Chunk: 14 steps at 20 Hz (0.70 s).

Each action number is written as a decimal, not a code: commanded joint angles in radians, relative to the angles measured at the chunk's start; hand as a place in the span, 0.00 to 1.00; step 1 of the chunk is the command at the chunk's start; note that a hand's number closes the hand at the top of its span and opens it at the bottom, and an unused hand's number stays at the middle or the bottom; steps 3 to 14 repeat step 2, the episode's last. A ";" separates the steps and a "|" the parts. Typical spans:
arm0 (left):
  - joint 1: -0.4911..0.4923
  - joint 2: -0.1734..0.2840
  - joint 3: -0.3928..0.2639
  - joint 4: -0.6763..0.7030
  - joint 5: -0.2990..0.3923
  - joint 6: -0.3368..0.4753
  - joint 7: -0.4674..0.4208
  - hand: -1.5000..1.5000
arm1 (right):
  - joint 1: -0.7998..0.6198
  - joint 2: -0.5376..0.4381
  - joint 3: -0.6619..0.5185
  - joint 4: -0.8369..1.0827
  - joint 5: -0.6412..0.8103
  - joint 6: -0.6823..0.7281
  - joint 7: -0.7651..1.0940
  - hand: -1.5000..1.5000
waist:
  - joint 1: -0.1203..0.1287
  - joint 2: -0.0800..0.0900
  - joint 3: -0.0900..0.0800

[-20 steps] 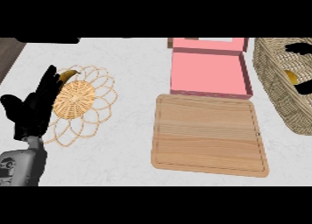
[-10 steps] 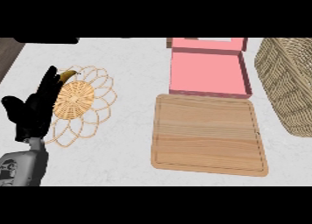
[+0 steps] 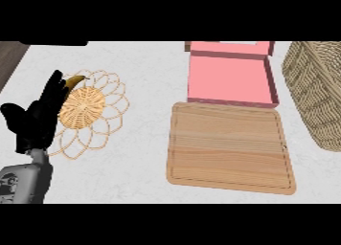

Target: Pick the lemon from the cutting board and place it in the basket

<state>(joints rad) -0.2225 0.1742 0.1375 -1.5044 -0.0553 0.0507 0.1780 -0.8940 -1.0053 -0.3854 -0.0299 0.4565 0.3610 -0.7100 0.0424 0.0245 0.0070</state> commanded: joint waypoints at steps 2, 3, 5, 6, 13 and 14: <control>0.008 0.013 0.007 -0.001 0.009 -0.018 -0.010 0.50 | 0.086 -0.057 -0.034 -0.013 -0.039 0.101 -0.081 0.00 | -0.001 0.001 0.002; 0.008 0.013 0.007 -0.001 0.009 -0.018 -0.010 0.50 | 0.086 -0.057 -0.034 -0.013 -0.039 0.101 -0.081 0.00 | -0.001 0.001 0.002; 0.008 0.013 0.007 -0.001 0.009 -0.018 -0.010 0.50 | 0.086 -0.057 -0.034 -0.013 -0.039 0.101 -0.081 0.00 | -0.001 0.001 0.002; 0.008 0.013 0.007 -0.001 0.009 -0.018 -0.010 0.50 | 0.086 -0.057 -0.034 -0.013 -0.039 0.101 -0.081 0.00 | -0.001 0.001 0.002; 0.008 0.013 0.007 -0.001 0.009 -0.018 -0.010 0.50 | 0.086 -0.057 -0.034 -0.013 -0.039 0.101 -0.081 0.00 | -0.001 0.001 0.002; 0.008 0.013 0.007 -0.001 0.009 -0.018 -0.010 0.50 | 0.086 -0.057 -0.034 -0.013 -0.039 0.101 -0.081 0.00 | -0.001 0.001 0.002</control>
